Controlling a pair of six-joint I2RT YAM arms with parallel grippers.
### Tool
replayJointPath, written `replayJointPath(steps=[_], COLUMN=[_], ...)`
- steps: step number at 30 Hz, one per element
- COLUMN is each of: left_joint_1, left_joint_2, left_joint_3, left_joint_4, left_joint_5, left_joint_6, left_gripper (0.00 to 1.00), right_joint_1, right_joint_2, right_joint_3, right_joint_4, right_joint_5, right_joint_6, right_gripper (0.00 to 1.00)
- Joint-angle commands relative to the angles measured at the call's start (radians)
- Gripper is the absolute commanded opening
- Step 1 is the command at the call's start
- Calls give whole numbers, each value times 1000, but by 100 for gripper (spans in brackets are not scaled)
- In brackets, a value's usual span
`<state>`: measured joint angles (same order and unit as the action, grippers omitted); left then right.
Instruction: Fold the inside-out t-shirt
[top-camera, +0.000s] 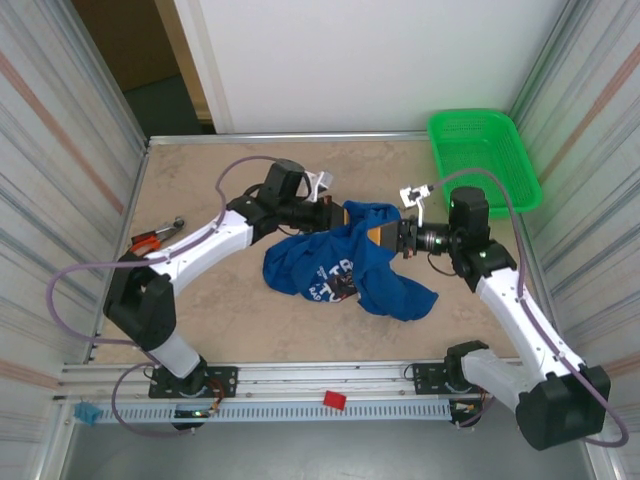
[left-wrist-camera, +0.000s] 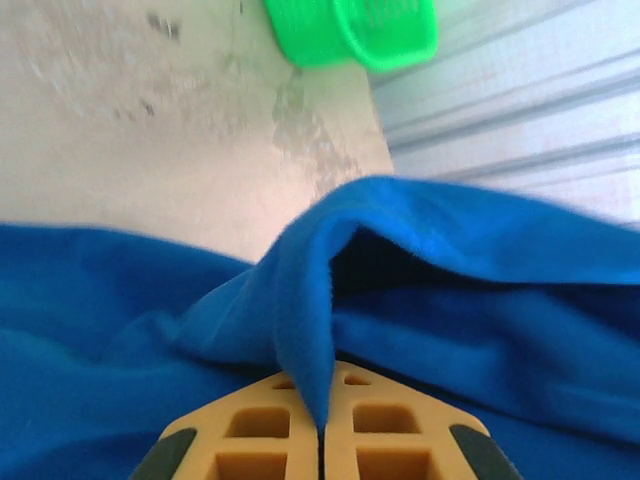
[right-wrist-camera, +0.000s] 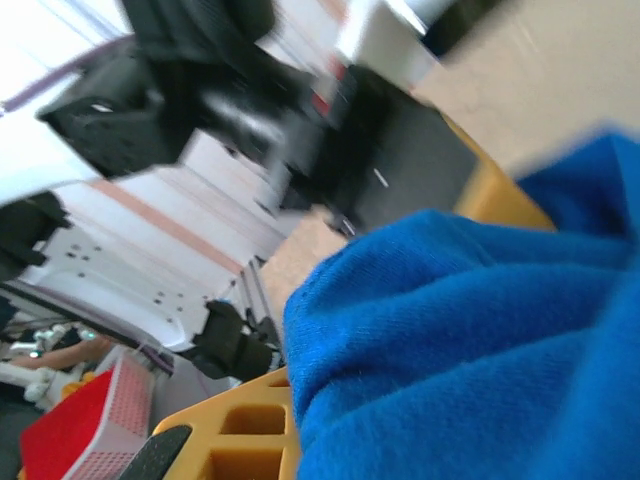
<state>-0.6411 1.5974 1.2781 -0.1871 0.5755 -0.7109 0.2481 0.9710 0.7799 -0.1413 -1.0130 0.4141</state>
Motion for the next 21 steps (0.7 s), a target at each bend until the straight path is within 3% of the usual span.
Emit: replayJointPath(steps=[1,2,3,4,5,14,21], left_joint_1=[41,50,58,65,67,66,19], left_joint_2=[-130,-151,-165,-175,-183,-264,-277], left_joint_3=[-24,-33,-36,-37,-35,-48,-12], left_joint_4=[127,152,164,173,177,126,65], left_joint_5=[-101,-102,-94,-76,-54,10,-30], left_joint_6=[26,31,34,43,54,126,131], left_gripper=[0,0,0,0,0,0,0], right_joint_1=[-4,-4,-4,-4,-4,50,303], right_joint_2=[-71,-81,-87,-94,-106,-108,48], right_joint_3=[-108,-141,-159,-171,-173,35,166], right_joint_4=[29,29,13,-15,-39,-160,-113], right_joint_5=[106,136,174,219,256,462,772], right_joint_6=[41,50,54,55,57,24,-13], right_gripper=[0,11,40,58,66,76,77])
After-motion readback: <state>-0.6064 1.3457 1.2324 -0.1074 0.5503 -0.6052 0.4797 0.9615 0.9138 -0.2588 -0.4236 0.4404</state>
